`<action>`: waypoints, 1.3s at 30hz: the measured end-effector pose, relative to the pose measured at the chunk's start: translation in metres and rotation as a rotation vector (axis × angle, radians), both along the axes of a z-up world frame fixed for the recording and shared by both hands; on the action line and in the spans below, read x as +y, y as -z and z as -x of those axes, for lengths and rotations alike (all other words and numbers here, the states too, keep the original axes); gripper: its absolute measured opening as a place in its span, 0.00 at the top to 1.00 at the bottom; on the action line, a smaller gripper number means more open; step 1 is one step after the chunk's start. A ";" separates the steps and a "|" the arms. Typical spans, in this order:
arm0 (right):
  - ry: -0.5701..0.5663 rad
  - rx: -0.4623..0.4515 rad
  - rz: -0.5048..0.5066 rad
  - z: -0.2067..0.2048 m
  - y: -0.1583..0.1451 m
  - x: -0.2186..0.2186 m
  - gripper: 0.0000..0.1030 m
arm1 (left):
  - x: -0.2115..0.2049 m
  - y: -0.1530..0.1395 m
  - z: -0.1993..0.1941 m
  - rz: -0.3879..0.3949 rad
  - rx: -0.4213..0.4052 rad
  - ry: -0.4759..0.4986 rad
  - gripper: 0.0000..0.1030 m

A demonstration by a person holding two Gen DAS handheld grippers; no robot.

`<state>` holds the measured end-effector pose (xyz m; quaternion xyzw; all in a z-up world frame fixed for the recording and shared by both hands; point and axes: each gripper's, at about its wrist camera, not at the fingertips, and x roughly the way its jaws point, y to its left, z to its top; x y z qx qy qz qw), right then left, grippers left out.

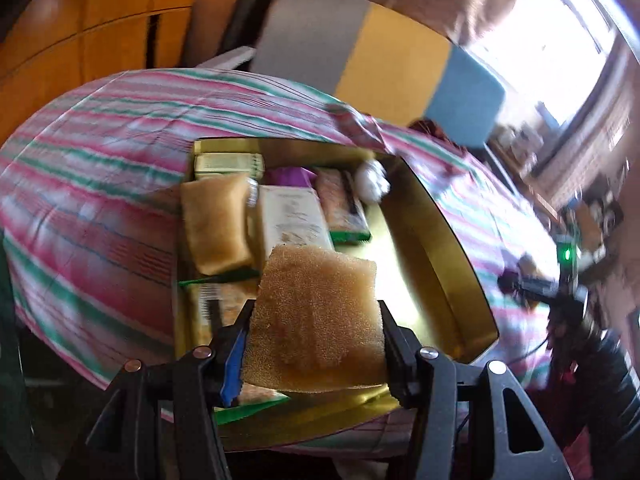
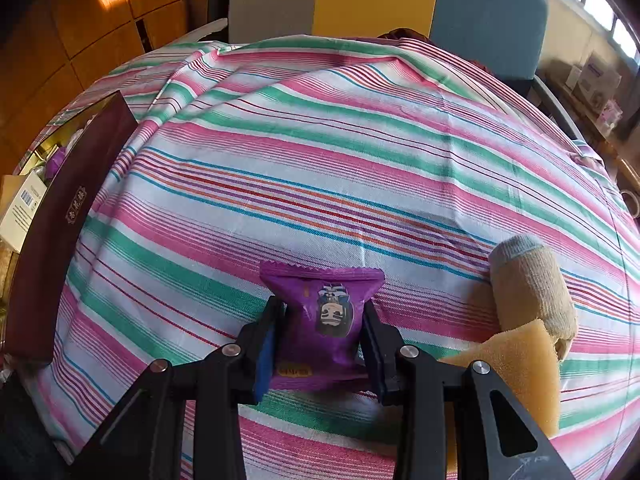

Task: Organize objects
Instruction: 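Carry the yellow sponge over the gold tray with the left gripper, then lower the sponge into the tray and open the left gripper, then carry the purple packet into the tray and open the right gripper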

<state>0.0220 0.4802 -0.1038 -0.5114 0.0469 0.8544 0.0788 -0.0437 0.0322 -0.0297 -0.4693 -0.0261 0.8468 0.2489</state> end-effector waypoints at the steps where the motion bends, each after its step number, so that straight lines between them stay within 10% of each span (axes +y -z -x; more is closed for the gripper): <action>1: 0.000 0.000 0.000 0.000 0.000 0.000 0.63 | 0.007 0.003 -0.002 0.022 0.002 0.022 0.46; 15: -0.003 -0.003 -0.010 0.000 0.000 0.000 0.63 | 0.029 0.039 0.002 0.092 -0.124 0.064 0.30; 39: 0.084 0.000 0.040 0.002 -0.022 -0.012 0.66 | 0.001 0.000 0.001 0.128 0.122 -0.100 0.26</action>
